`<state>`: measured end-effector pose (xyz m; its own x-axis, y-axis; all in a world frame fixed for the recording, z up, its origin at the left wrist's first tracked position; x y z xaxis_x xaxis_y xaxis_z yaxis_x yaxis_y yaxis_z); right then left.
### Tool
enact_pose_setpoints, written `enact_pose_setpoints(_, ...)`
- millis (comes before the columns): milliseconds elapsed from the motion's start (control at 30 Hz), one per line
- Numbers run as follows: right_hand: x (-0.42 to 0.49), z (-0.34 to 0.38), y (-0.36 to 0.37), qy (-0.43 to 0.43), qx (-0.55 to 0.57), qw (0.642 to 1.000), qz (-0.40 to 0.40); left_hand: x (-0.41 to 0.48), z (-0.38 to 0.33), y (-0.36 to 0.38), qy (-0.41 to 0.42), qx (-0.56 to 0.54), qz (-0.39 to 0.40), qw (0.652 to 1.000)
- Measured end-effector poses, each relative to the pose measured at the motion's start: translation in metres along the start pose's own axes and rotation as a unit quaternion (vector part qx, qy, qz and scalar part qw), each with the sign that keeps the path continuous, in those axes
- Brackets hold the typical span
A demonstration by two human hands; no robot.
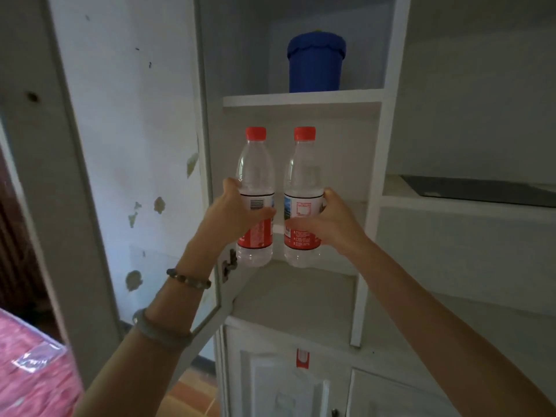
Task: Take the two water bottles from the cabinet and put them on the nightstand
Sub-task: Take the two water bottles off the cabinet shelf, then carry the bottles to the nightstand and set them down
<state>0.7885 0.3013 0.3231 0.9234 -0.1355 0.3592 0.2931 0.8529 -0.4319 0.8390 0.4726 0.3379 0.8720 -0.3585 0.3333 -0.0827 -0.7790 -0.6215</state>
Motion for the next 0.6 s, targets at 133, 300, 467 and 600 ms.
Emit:
enact_pose_setpoints(133,-0.019,0.018,0.017,-0.017,0.009,0.999,0.026,-0.034,0.001,-0.02,-0.01,0.015,-0.021,1.0)
enact_pose_setpoints(300,-0.036,0.04,0.037,-0.039,0.024,0.997,0.054,-0.072,0.01,-0.049,-0.037,0.039,-0.047,0.997)
enact_pose_setpoints(467,-0.055,0.062,0.069,-0.056,0.04,0.994,0.087,-0.116,0.019,-0.077,-0.055,0.073,-0.078,0.993)
enact_pose_setpoints(600,-0.078,0.079,0.101,-0.077,0.059,0.988,0.116,-0.16,0.029,-0.104,-0.073,0.07,-0.113,0.988)
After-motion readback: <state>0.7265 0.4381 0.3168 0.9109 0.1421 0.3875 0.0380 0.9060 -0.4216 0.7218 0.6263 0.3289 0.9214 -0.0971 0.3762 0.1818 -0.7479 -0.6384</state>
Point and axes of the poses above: each hand's wrist, its own x-axis towards the middle knuckle, its own y-axis out of the palm, z = x × y, the point moved 2 cm from there along x, towards the middle knuckle, and after that the axes turned 10 degrees about z, right-handed, at the moved point
